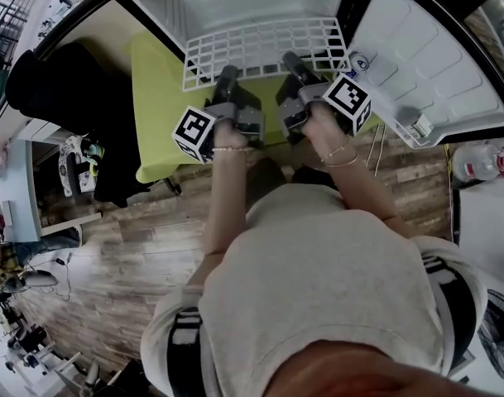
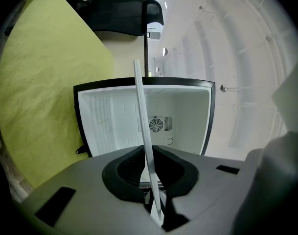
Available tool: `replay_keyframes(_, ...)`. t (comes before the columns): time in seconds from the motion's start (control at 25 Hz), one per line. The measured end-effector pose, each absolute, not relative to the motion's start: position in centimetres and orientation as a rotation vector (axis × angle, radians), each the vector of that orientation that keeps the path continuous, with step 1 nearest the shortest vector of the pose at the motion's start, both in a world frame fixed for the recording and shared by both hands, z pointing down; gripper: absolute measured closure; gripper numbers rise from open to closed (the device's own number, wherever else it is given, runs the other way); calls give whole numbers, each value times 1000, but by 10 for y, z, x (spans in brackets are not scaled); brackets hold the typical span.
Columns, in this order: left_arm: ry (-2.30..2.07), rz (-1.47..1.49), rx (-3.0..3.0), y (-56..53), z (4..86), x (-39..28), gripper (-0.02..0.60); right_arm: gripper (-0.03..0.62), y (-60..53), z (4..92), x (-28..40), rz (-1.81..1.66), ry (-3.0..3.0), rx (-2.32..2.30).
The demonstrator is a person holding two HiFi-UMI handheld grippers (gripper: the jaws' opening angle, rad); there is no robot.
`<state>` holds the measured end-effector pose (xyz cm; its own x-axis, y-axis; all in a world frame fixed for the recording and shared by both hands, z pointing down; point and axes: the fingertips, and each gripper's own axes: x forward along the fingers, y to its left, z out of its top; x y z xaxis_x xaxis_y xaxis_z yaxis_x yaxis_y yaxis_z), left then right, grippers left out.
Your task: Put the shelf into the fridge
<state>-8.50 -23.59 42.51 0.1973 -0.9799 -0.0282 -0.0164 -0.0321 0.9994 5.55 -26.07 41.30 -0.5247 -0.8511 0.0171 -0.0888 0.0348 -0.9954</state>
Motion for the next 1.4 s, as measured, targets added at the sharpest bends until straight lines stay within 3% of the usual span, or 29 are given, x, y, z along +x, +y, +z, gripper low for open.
replay_keyframes(1.4,-1008,-1005,1342,-235,425,-79,534,565,-267,422,61,-1542,1637,-1004)
